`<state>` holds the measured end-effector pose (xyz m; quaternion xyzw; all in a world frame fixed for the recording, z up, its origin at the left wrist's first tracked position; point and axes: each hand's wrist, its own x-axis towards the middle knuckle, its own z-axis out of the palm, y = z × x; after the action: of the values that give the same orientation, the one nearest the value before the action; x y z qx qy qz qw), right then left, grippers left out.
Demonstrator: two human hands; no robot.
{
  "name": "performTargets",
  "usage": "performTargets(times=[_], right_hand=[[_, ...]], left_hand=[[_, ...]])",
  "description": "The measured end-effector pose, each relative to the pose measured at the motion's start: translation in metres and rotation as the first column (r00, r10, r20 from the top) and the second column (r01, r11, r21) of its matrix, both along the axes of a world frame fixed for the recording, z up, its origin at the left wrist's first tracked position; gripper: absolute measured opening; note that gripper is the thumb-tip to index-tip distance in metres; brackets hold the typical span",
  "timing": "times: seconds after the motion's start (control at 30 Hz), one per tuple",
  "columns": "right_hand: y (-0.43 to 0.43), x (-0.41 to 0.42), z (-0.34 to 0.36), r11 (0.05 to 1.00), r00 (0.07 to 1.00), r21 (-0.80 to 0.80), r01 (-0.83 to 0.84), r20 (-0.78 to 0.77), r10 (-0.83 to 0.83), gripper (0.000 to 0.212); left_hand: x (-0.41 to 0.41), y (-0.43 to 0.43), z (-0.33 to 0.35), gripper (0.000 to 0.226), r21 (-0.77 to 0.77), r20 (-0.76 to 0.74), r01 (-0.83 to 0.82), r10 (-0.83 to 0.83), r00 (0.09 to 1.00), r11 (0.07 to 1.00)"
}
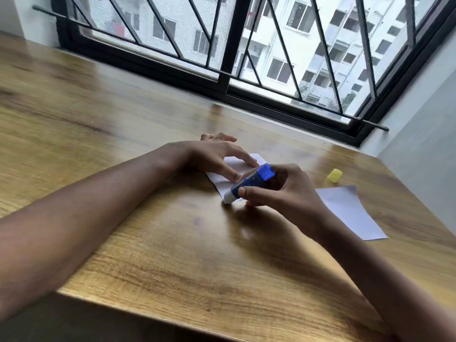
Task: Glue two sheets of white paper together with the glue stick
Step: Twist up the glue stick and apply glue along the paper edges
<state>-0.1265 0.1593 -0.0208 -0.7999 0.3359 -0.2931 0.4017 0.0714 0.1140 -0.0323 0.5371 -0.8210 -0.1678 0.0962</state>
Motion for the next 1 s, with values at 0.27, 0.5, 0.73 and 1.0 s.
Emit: performTargets(times=[0.27, 0.5, 0.73, 1.0], right_hand=[[-0.004, -0.004, 0.001, 0.981, 0.995, -0.192, -0.004, -0.098, -0.015, 0.009], [-0.012, -0.012, 0.003, 0.992, 0.998, -0.119, 0.037, -0.042, -0.042, 0.011], [-0.023, -0.022, 0.005, 0.991, 0.994, -0.101, 0.087, -0.063, -0.094, 0.011], [-0.034, -0.035, 0.008, 0.986, 0.988, -0.088, 0.141, -0.057, -0.146, 0.011]], left_hand=[[-0.001, 0.0, 0.001, 0.066, 0.005, 0.034, 0.016, -0.016, 0.999, 1.0], [-0.003, 0.004, 0.004, 0.072, 0.016, 0.046, 0.019, -0.02, 0.999, 1.0], [-0.005, 0.005, 0.004, 0.07, 0.022, 0.03, 0.013, -0.014, 0.999, 1.0], [-0.004, 0.005, 0.004, 0.066, 0.023, 0.025, 0.018, -0.018, 1.0, 1.0]])
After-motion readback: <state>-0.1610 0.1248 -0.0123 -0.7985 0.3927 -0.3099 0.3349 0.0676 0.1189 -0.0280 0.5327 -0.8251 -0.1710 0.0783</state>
